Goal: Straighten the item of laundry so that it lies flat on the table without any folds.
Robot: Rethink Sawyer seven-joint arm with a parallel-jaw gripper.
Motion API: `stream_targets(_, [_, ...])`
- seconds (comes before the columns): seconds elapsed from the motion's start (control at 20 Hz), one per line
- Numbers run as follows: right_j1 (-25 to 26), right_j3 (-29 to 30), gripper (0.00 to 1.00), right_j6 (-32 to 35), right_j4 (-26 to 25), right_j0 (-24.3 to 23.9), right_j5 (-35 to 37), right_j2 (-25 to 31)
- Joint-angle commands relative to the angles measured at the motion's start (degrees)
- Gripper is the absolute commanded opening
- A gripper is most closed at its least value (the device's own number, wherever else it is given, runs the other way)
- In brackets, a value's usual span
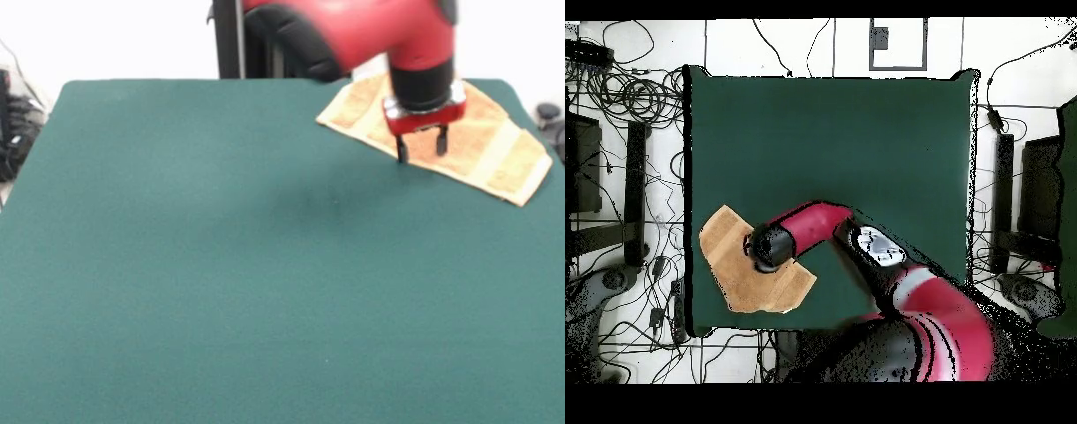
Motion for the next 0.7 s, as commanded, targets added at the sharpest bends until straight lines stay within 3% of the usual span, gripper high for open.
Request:
stream_targets(0.05, [17.4, -32.1, 1.0, 62.4, -28.6, 38.8, -32.0, -52.8])
stream_targets(0.15, [17.7, -30.8, 1.0, 69.1, -27.6, 41.3, -27.9, -54.7])
stream_targets(0.3, [16.8, -29.4, 1.0, 68.3, -24.6, 41.2, -26.0, -54.7])
stream_targets(0.4, [17.3, -29.5, 1.0, 71.7, -25.1, 42.5, -24.1, -55.9])
stream_targets(0.7, [22.2, -31.0, 1.0, 88.9, -23.2, 48.2, -17.7, -62.1])
